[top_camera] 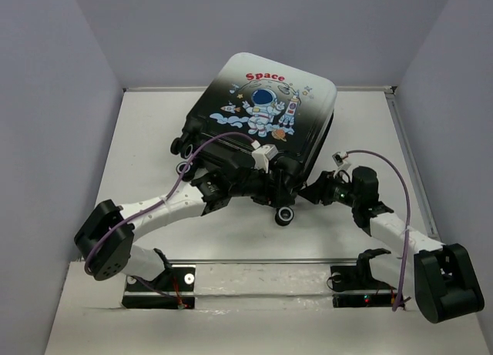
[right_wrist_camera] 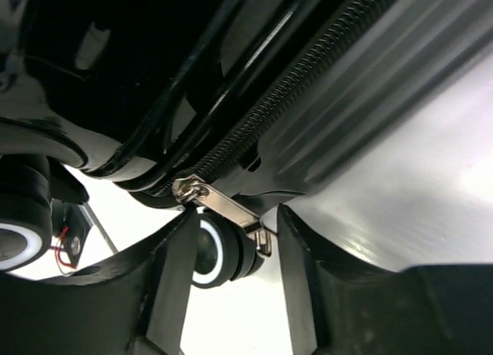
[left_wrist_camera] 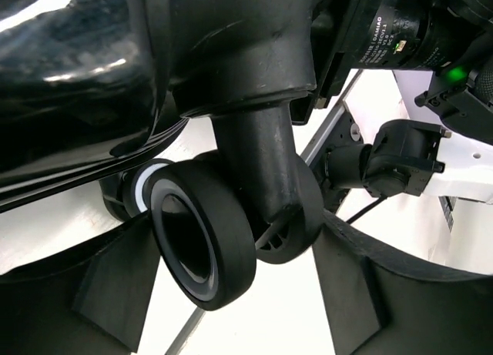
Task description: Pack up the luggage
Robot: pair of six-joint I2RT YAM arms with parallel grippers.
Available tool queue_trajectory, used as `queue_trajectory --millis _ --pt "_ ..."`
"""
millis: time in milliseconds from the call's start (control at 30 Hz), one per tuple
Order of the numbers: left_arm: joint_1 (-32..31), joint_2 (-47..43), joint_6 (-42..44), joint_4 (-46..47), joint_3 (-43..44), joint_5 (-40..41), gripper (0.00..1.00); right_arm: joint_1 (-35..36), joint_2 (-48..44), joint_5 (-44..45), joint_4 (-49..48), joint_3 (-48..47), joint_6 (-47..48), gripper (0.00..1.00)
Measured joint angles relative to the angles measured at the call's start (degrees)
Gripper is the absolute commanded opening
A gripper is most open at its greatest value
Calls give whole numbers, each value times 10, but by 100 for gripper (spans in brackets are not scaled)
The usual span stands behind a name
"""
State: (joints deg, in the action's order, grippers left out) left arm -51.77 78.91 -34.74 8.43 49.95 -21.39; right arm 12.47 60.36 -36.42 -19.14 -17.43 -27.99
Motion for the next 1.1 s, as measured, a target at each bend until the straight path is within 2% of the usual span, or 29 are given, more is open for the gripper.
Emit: queue_trajectory --millis 133,167,200,233,267,300,333,500,600,800,1100 --pt "0 10 -5 0 6 -6 72 0 11 -17 -26 0 -4 27" --pt "0 12 -4 0 8 -11 65 0 11 -18 -29 0 -3 23" --pt "0 14 -4 -1 9 -16 61 0 11 -20 -36 0 -4 12" --pt "0 16 -4 0 9 -17 56 0 11 -20 -40 0 -4 9" --pt "-2 21 -4 1 12 -18 47 0 10 -19 -43 0 -1 7" --pt "-2 24 -4 2 16 -18 43 0 9 -17 -43 0 -3 7" --pt "-2 25 -5 2 17 -18 33 0 7 -14 -42 0 -3 7" --pt "-3 25 -11 8 22 -21 19 0 -36 9 -13 6 -4 7" --pt "-7 25 -16 10 38 -25 14 0 -74 33 24 14 -6 7" --pt "-14 41 -26 -26 84 -26 13 5 -136 76 73 14 -8 7" --pt "-37 65 -31 -83 128 -9 13 80 -166 160 116 14 -7 7"
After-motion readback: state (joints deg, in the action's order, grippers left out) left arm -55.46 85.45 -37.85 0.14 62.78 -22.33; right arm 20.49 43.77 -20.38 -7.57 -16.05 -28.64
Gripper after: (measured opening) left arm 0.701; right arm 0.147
